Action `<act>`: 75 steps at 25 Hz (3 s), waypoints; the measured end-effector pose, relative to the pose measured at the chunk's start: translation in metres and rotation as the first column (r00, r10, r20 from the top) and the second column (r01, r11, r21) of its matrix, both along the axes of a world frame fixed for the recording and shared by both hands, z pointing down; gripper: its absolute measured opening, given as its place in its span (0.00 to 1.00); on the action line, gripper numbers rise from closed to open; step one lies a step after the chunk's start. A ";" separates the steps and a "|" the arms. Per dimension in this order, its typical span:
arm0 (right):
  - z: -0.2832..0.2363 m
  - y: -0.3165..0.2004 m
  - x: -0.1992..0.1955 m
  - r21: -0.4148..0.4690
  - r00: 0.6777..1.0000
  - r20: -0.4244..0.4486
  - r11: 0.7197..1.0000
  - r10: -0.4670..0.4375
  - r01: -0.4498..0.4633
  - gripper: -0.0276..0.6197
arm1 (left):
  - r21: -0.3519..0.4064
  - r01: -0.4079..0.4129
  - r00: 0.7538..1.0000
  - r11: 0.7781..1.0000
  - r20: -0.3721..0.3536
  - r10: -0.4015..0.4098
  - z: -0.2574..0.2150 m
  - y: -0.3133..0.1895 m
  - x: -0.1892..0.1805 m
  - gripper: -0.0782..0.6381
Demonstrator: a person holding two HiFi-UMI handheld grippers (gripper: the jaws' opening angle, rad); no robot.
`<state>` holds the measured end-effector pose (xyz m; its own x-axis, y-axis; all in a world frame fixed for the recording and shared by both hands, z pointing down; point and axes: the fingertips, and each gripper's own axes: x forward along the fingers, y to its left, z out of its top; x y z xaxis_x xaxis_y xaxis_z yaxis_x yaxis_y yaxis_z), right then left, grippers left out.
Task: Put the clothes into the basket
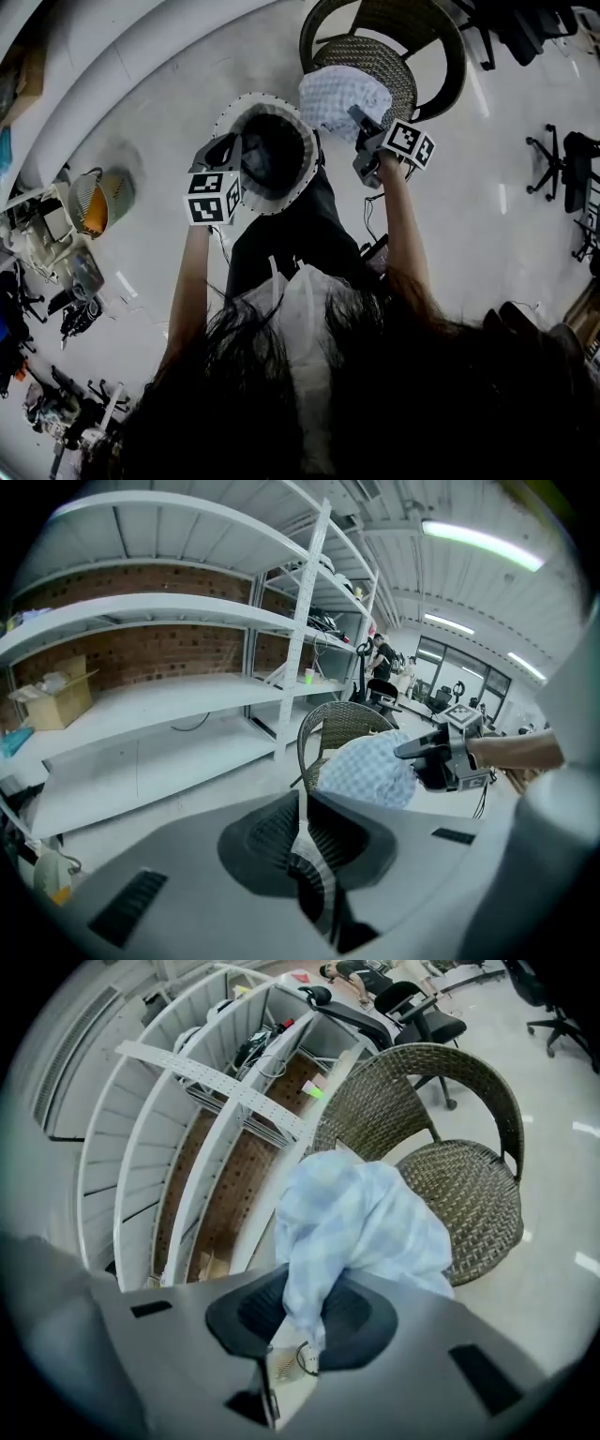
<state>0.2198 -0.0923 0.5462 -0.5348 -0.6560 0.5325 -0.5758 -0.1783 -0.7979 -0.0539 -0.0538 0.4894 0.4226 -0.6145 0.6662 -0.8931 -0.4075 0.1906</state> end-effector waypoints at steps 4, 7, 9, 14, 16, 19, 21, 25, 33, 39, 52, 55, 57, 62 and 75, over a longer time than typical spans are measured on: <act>-0.030 0.022 -0.027 0.041 0.999 -0.001 0.998 -0.046 0.046 0.17 | 0.001 0.019 1.000 1.000 -0.022 -0.019 0.001 0.026 -0.017 0.16; -0.045 0.039 -0.051 0.061 0.997 0.007 0.995 -0.083 0.083 0.17 | 0.002 0.026 0.999 1.000 -0.027 -0.026 0.001 0.045 -0.031 0.16; -0.051 0.051 -0.066 0.065 0.994 0.014 0.992 -0.105 0.104 0.17 | -0.003 0.035 0.999 0.999 -0.030 -0.035 0.003 0.058 -0.039 0.16; -0.051 0.083 -0.098 0.049 0.985 0.038 0.985 -0.166 0.165 0.17 | -0.033 0.067 0.997 0.997 -0.028 -0.068 0.015 0.090 -0.054 0.16; -0.046 0.093 -0.111 0.040 0.982 0.044 0.982 -0.184 0.182 0.17 | -0.040 0.076 0.997 0.996 -0.030 -0.077 0.020 0.099 -0.061 0.16; -0.034 0.111 -0.127 0.016 0.976 0.043 0.977 -0.215 0.214 0.17 | -0.054 0.093 0.995 0.994 -0.036 -0.095 0.030 0.114 -0.070 0.16; -0.023 0.123 -0.139 -0.008 0.968 0.040 0.969 -0.247 0.247 0.17 | -0.068 0.110 0.993 0.992 -0.039 -0.113 0.037 0.124 -0.075 0.16; -0.002 0.140 -0.153 -0.062 0.947 0.021 0.945 -0.320 0.321 0.17 | -0.094 0.140 0.988 0.986 -0.051 -0.145 0.045 0.136 -0.077 0.16; 0.050 0.162 -0.169 -0.174 0.865 -0.072 0.860 -0.497 0.480 0.17 | -0.132 0.139 0.986 0.981 -0.069 -0.149 0.063 0.147 -0.068 0.16; 0.091 0.177 -0.185 -0.259 0.730 -0.157 0.741 -0.665 0.619 0.17 | -0.165 0.114 0.990 0.980 -0.065 -0.126 0.081 0.155 -0.068 0.16; 0.177 0.200 -0.203 -0.442 0.458 -0.224 0.509 -0.860 0.739 0.17 | -0.205 0.068 0.997 0.976 -0.033 -0.076 0.111 0.152 -0.070 0.16; 0.192 0.196 -0.209 -0.456 0.487 -0.200 0.521 -0.850 0.722 0.17 | -0.218 0.060 0.997 0.974 -0.038 -0.070 0.115 0.154 -0.070 0.16; 0.203 0.195 -0.212 -0.474 0.510 -0.178 0.528 -0.841 0.705 0.17 | -0.230 0.050 0.997 0.972 -0.040 -0.060 0.120 0.158 -0.069 0.16; 0.224 0.191 -0.218 -0.502 0.570 -0.131 0.550 -0.811 0.667 0.29 | -0.255 0.019 0.999 0.967 -0.033 -0.029 0.132 0.163 -0.068 0.16; 0.223 0.204 -0.224 -0.479 0.577 -0.108 0.551 -0.810 0.683 0.39 | -0.267 0.020 0.999 0.964 -0.033 -0.030 0.138 0.173 -0.067 0.16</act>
